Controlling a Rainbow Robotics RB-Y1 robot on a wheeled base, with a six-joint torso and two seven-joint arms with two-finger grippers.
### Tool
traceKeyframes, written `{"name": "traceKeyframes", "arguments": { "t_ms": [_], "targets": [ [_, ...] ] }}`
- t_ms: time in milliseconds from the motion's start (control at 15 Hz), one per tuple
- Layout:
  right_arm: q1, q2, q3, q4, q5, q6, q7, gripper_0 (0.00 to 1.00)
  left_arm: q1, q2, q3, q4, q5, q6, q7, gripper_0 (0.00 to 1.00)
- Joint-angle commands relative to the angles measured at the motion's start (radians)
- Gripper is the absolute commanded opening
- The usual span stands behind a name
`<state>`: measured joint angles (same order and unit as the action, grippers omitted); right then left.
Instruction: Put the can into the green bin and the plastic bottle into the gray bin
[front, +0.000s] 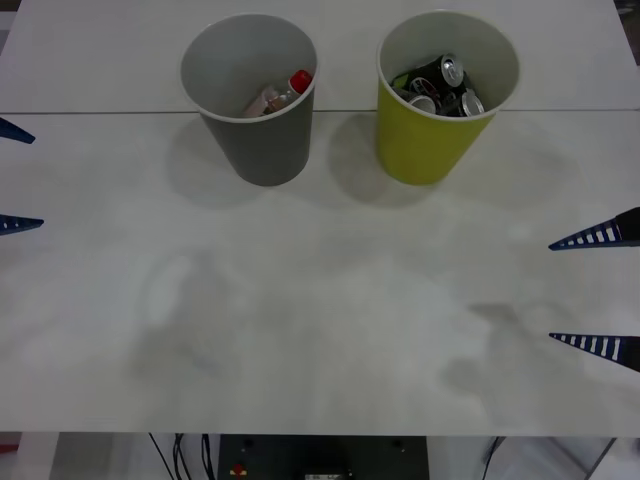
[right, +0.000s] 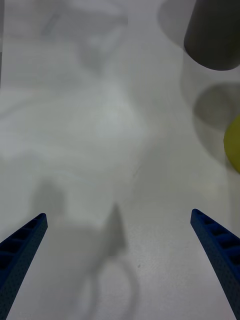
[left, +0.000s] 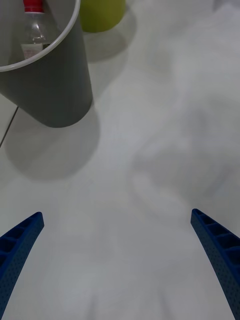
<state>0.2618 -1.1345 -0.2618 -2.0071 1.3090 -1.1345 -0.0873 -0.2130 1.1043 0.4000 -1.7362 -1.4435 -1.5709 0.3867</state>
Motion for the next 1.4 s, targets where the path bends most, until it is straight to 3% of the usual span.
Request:
{"name": "traceKeyframes", "arguments": {
  "t_ms": [67, 533, 867, 1400],
  "targets": [
    [0.000, 0.000, 0.000, 0.000, 0.000, 0.000, 0.000, 1.00, 0.095, -0.038, 0.046, -0.074, -0.014, 0.000, -0.022, 1.00],
    [0.000, 0.000, 0.000, 0.000, 0.000, 0.000, 0.000, 1.00, 0.185, -0.077, 0.011, -0.194, -0.126, 0.014, -0.177, 1.00],
    [0.000, 0.000, 0.000, 0.000, 0.000, 0.000, 0.000, 1.00, 0.236, -0.178, 0.011, -0.197, -0.080, 0.060, -0.262, 1.00],
    [0.000, 0.000, 0.000, 0.000, 0.000, 0.000, 0.000, 1.00, 0.231, -0.179, -0.020, -0.198, -0.087, 0.060, -0.285, 1.00]
  ]
}}
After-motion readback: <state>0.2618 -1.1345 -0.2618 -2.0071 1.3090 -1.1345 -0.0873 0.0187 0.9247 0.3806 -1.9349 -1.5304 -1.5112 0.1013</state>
